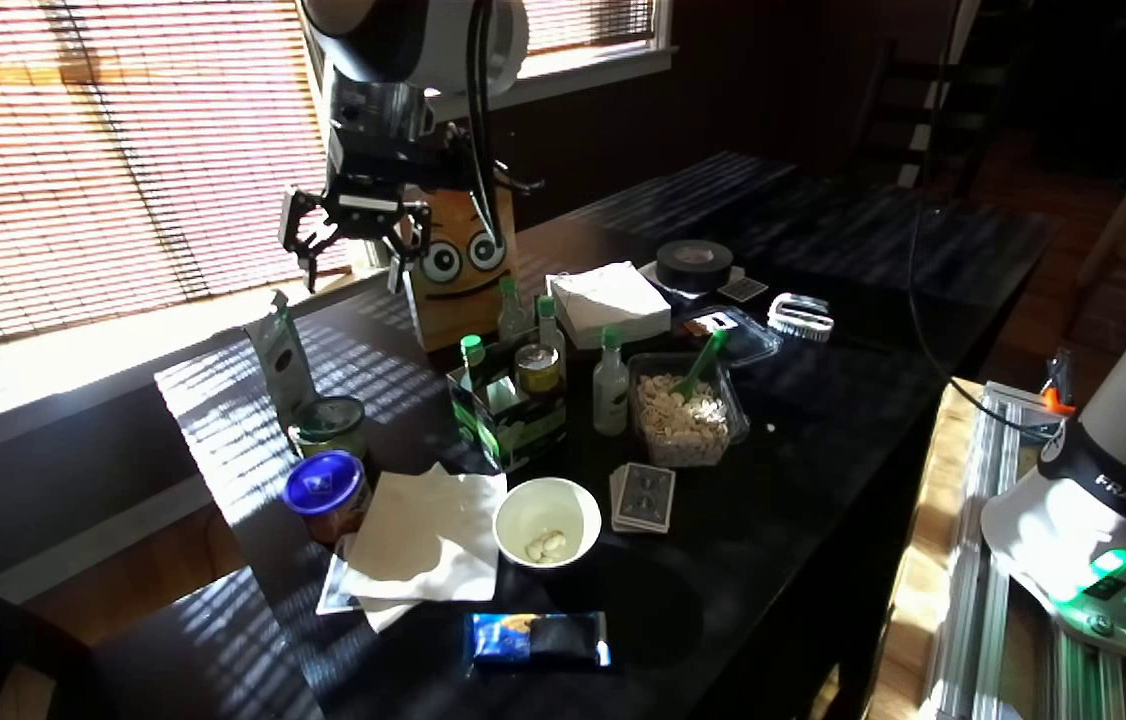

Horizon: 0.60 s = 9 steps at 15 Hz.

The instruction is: Put the leftmost glass bottle close to the paper bag, and then place the dark green lid on the table

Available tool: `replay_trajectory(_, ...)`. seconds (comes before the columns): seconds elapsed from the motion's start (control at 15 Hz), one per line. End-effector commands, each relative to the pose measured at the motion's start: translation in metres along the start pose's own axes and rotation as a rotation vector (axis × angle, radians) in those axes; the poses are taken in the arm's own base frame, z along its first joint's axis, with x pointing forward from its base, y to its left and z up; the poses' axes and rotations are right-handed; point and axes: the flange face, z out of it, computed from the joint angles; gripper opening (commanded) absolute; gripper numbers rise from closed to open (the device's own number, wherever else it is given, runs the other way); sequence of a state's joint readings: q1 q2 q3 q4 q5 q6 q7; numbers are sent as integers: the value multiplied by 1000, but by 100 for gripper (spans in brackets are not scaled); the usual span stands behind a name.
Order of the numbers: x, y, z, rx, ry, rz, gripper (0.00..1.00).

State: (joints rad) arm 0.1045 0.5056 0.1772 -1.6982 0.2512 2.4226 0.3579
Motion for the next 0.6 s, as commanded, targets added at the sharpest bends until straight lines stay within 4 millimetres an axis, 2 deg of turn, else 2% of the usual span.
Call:
replay_trajectory(0.0, 35, 14, 51, 71, -96, -156, 100)
replay_trajectory(0.27, 57, 54, 103, 154, -193, -302, 100)
replay_trajectory(0.4, 61, 60, 121, 167, -261, -383, 100)
replay_trajectory(0.53, 58, 56, 136, 162, -347, -445, 100)
